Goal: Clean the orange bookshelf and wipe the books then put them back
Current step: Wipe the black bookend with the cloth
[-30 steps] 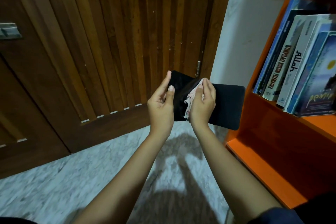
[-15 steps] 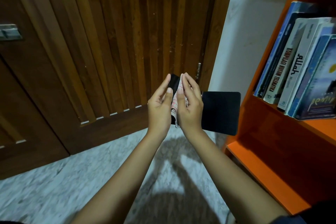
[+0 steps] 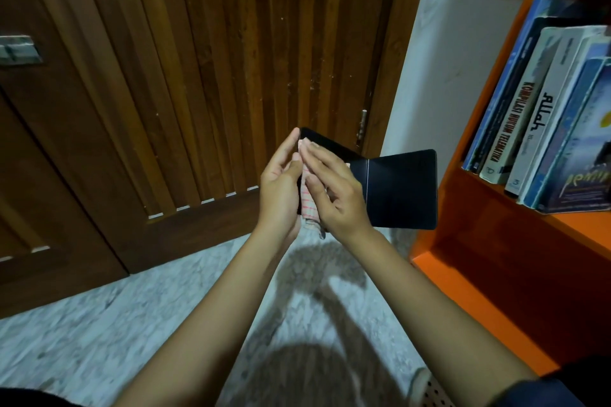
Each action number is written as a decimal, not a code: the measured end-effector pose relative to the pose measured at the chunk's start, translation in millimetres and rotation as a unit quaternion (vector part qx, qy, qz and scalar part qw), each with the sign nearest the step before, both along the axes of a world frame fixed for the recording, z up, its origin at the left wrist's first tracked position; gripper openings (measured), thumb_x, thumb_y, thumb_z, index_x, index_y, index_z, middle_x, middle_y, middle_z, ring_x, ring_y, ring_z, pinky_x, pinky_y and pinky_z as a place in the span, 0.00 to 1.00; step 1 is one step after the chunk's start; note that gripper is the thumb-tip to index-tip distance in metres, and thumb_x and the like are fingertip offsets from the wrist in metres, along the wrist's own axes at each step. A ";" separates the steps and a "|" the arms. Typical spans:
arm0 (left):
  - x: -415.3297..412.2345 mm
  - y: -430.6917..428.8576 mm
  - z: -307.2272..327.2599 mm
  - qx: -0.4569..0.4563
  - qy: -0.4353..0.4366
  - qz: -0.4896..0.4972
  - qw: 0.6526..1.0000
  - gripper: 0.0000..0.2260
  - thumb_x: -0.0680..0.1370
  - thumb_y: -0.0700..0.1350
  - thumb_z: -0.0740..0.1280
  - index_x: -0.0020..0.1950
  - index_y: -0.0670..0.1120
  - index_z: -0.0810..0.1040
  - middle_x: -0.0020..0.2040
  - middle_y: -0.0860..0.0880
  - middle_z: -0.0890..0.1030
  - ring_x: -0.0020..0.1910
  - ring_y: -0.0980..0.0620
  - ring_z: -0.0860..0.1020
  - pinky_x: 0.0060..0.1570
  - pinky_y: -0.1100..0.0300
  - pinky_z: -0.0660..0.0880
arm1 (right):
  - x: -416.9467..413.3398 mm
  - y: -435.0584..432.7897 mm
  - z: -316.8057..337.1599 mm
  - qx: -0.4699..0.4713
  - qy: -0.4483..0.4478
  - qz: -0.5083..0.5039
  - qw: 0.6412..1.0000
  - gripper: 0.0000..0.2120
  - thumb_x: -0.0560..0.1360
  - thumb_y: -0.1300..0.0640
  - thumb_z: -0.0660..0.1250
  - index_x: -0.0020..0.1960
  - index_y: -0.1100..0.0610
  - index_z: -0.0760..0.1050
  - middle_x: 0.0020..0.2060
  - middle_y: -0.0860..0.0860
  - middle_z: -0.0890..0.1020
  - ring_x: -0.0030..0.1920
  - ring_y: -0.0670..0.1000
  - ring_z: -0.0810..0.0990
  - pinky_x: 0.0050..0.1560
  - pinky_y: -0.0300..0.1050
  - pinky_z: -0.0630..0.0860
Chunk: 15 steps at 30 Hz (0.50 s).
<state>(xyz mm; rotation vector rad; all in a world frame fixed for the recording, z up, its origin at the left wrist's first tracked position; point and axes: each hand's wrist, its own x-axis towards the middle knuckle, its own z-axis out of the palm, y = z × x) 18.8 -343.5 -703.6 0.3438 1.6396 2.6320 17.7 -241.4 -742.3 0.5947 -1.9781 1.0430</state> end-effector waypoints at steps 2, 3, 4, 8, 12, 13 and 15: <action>-2.8 -3.1 -0.8 0.004 -0.025 0.013 1.000 0.16 0.81 0.39 0.58 0.61 0.56 0.77 0.67 0.49 0.74 0.66 0.50 0.72 0.66 0.45 0.70 | 4.9 4.7 -5.5 0.027 -0.020 0.018 0.999 0.18 0.78 0.63 0.62 0.67 0.64 0.70 0.67 0.56 0.72 0.69 0.51 0.69 0.69 0.46 0.66; -4.6 -4.5 -1.6 0.008 -0.034 0.016 0.999 0.16 0.81 0.38 0.58 0.59 0.56 0.77 0.67 0.49 0.74 0.67 0.48 0.71 0.66 0.45 0.69 | 8.1 7.9 -9.4 0.045 -0.032 0.026 0.998 0.19 0.77 0.63 0.63 0.67 0.64 0.70 0.67 0.56 0.71 0.70 0.51 0.68 0.69 0.47 0.66; -6.8 -5.5 -2.6 0.013 -0.040 0.019 0.999 0.16 0.81 0.38 0.58 0.58 0.57 0.78 0.68 0.48 0.73 0.68 0.47 0.70 0.67 0.44 0.67 | 11.7 11.3 -13.8 0.064 -0.044 0.031 0.997 0.20 0.77 0.63 0.64 0.68 0.63 0.69 0.68 0.55 0.71 0.70 0.51 0.68 0.70 0.48 0.65; -12.6 -6.3 -4.8 0.005 -0.075 0.055 0.996 0.17 0.80 0.39 0.58 0.53 0.61 0.79 0.68 0.49 0.73 0.68 0.46 0.70 0.68 0.42 0.66 | 20.8 23.2 -30.2 0.096 -0.091 0.012 0.991 0.27 0.74 0.55 0.69 0.71 0.59 0.66 0.71 0.51 0.68 0.72 0.47 0.64 0.71 0.44 0.63; -12.4 -4.1 -4.4 0.018 -0.119 0.069 0.990 0.16 0.80 0.40 0.58 0.57 0.59 0.77 0.68 0.49 0.72 0.68 0.45 0.70 0.67 0.43 0.67 | 16.6 25.6 -34.6 0.091 -0.091 -0.012 0.992 0.28 0.73 0.54 0.71 0.70 0.56 0.67 0.70 0.50 0.69 0.71 0.47 0.65 0.70 0.47 0.66; -12.3 -3.8 -4.0 0.022 -0.126 0.068 0.990 0.16 0.81 0.39 0.58 0.59 0.59 0.76 0.69 0.49 0.72 0.68 0.45 0.70 0.67 0.43 0.67 | 15.2 25.6 -34.6 0.091 -0.080 -0.017 0.993 0.28 0.73 0.54 0.71 0.70 0.57 0.68 0.69 0.51 0.70 0.70 0.48 0.67 0.69 0.47 0.68; -11.6 -2.9 -1.6 0.024 -0.133 0.063 0.989 0.17 0.81 0.38 0.58 0.62 0.57 0.74 0.70 0.48 0.71 0.69 0.44 0.69 0.67 0.43 0.67 | 13.4 25.1 -35.0 0.091 -0.056 -0.020 0.994 0.26 0.73 0.55 0.70 0.68 0.59 0.69 0.67 0.53 0.72 0.69 0.49 0.69 0.67 0.47 0.69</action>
